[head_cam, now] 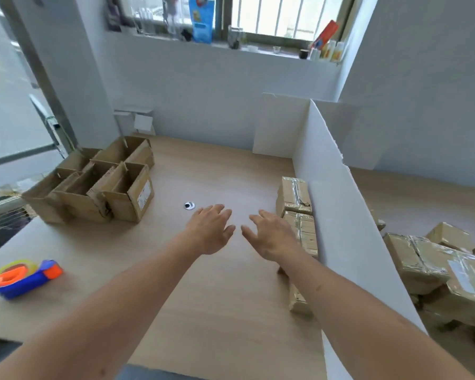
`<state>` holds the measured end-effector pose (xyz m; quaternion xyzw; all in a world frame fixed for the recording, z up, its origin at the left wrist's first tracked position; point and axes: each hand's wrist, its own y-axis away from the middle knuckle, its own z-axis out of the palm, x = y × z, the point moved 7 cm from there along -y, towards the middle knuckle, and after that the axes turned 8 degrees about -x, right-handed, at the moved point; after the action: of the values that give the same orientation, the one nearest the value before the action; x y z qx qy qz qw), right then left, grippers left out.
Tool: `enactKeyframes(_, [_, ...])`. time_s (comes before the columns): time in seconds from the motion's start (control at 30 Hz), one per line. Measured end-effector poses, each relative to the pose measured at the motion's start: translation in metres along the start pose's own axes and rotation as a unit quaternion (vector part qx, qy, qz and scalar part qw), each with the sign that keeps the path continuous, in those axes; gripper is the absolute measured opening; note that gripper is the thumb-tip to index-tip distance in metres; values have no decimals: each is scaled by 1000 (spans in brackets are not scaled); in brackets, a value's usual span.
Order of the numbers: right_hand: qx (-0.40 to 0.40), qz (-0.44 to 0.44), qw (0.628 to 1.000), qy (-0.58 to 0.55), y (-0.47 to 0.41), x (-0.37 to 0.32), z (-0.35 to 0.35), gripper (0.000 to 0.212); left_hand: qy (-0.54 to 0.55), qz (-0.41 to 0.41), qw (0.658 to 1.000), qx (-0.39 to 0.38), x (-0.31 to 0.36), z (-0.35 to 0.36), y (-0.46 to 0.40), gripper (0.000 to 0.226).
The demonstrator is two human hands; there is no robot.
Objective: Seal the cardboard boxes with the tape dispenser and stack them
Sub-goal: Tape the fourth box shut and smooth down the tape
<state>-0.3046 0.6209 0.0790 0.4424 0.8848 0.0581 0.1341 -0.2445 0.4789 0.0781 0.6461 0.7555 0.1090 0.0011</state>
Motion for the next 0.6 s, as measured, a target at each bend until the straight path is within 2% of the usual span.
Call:
enactKeyframes(0.27, [29,-79,996,41,-33,-172,-25,55,15,-43,997,67,-145,-48,67,45])
enactKeyframes(0.47, [20,-86,996,28,-68,-307,8,60,15,-43,997,63,-280,-49,108,38])
enactKeyframes(0.6, [-7,-84,996,30,-85,-378,34,60,22,-54,997,56,-357,-52,130,47])
